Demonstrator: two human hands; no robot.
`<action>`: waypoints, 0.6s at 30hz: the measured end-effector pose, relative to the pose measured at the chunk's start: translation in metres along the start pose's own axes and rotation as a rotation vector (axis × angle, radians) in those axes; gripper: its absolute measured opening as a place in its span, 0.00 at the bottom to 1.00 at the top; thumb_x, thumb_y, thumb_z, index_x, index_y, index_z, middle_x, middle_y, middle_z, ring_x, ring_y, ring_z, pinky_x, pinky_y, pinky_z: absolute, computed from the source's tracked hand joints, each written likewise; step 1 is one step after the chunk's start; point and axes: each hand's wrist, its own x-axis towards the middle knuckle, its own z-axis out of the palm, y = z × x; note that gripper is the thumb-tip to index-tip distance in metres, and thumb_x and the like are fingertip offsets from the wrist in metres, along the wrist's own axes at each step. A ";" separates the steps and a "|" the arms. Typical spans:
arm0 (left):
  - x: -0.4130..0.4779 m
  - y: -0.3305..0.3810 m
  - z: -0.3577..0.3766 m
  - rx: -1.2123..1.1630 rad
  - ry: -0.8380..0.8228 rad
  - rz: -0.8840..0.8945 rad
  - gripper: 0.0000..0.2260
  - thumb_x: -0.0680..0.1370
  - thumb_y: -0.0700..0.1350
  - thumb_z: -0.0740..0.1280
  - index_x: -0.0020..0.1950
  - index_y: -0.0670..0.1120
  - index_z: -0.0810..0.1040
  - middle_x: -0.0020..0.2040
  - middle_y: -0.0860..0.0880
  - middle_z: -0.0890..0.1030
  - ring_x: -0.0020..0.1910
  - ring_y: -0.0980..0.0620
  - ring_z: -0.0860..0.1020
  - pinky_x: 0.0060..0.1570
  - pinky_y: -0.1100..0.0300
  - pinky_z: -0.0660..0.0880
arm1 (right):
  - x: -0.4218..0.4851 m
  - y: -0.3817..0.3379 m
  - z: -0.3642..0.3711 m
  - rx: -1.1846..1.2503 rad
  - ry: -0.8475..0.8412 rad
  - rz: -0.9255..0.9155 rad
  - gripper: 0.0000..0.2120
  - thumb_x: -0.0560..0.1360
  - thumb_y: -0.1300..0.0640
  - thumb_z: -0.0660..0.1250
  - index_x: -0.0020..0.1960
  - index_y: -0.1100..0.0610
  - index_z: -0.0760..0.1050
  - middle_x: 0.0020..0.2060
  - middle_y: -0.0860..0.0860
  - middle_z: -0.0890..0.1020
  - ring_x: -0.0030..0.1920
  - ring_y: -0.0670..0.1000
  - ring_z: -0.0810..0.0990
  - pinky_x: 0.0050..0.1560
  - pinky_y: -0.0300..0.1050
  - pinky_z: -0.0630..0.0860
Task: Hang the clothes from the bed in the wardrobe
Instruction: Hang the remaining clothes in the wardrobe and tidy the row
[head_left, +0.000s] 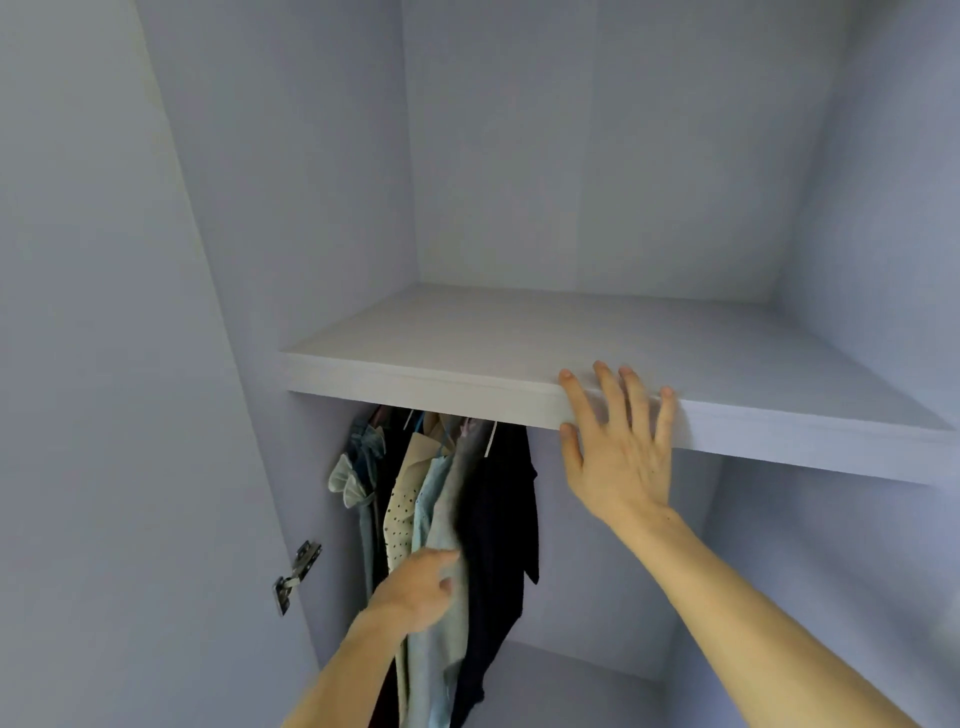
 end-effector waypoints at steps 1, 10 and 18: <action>-0.017 -0.007 -0.003 -0.010 -0.012 0.001 0.18 0.83 0.46 0.56 0.72 0.58 0.69 0.69 0.53 0.71 0.59 0.54 0.76 0.59 0.62 0.74 | -0.006 -0.003 -0.005 0.039 -0.036 0.009 0.30 0.78 0.51 0.60 0.79 0.48 0.60 0.77 0.55 0.62 0.78 0.59 0.57 0.76 0.65 0.50; -0.205 -0.087 -0.021 0.008 0.111 -0.166 0.21 0.83 0.49 0.58 0.77 0.57 0.65 0.76 0.55 0.67 0.72 0.53 0.69 0.69 0.61 0.66 | -0.189 -0.071 -0.048 0.533 -0.433 0.076 0.24 0.79 0.55 0.66 0.74 0.49 0.69 0.79 0.48 0.60 0.76 0.52 0.62 0.70 0.53 0.70; -0.399 -0.148 0.033 0.107 0.166 -0.463 0.19 0.80 0.49 0.61 0.72 0.58 0.71 0.70 0.52 0.74 0.69 0.48 0.71 0.63 0.50 0.74 | -0.317 -0.194 -0.117 0.833 -0.934 -0.039 0.20 0.81 0.49 0.62 0.73 0.44 0.71 0.76 0.41 0.64 0.76 0.45 0.59 0.74 0.45 0.59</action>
